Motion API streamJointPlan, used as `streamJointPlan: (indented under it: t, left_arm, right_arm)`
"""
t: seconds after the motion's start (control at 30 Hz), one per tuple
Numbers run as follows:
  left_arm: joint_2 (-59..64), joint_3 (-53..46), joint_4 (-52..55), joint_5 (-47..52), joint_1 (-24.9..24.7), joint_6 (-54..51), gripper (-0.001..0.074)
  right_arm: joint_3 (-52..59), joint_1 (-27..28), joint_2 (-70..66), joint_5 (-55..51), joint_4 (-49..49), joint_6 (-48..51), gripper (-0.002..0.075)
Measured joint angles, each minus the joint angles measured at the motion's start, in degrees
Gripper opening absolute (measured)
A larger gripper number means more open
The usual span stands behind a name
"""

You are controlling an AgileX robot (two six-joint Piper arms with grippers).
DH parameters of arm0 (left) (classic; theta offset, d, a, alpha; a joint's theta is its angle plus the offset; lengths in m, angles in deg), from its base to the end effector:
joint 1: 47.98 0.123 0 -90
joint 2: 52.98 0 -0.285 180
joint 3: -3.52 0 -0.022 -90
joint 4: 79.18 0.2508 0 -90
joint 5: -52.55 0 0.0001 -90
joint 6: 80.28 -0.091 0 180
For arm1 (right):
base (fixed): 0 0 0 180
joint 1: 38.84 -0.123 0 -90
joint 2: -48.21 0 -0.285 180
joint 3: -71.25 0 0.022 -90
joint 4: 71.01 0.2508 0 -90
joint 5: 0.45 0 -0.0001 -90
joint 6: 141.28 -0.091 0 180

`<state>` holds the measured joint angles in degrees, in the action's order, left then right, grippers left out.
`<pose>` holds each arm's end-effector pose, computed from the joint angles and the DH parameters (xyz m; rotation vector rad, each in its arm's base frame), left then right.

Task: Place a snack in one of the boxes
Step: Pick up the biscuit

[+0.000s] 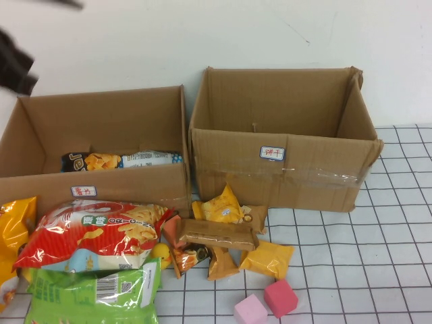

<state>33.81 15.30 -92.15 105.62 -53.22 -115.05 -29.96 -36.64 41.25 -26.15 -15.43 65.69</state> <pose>0.2890 -0.0429 0.4393 0.7061 2.0948 0.0090 0.0502 0.0307 0.1818 0.1659 1.7831 0.6189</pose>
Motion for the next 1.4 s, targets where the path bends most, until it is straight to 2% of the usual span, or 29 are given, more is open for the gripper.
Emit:
streamJointPlan:
  t: [0.1,0.3,0.43,0.63,0.77,0.93,1.27,1.4]
  left_arm:
    - [-9.8,-10.4,-0.7,-3.8,0.0,2.2,0.0003]
    - [-30.6,-31.6,-1.5,-12.3,0.0,8.8,-0.0001]
    - [-43.8,-43.2,-1.6,-13.6,0.0,13.9,-0.0001]
    - [-63.2,-55.2,1.6,-13.4,0.0,23.8,-0.0001]
    - [-71.3,-59.8,4.3,-10.5,0.0,29.8,-0.0001]
    - [-76.3,-63.0,4.7,-7.0,0.0,31.4,-0.0001]
    - [-78.8,-64.6,5.4,-7.4,0.0,36.4,-0.0001]
    - [-78.8,-64.8,6.6,-10.2,0.0,37.3,-0.0001]
  right_arm:
    - [0.0,0.0,0.0,-1.7,4.0,5.5,-0.0001]
    - [-5.0,0.0,0.0,-5.4,4.6,12.0,-0.0001]
    - [-10.0,0.0,-0.5,-7.3,0.1,12.9,-0.0001]
    - [-17.1,0.0,-9.5,-11.3,-4.1,15.4,-0.0001]
    - [-22.2,0.0,-16.9,-13.1,-4.9,19.8,-0.0001]
    - [-28.4,0.0,-25.4,-17.1,-5.5,26.2,-0.0001]
    - [-39.2,-0.1,-37.6,-25.8,-11.3,30.1,-0.0001]
    - [-41.9,-2.0,-39.7,-27.1,-13.0,31.2,-0.0001]
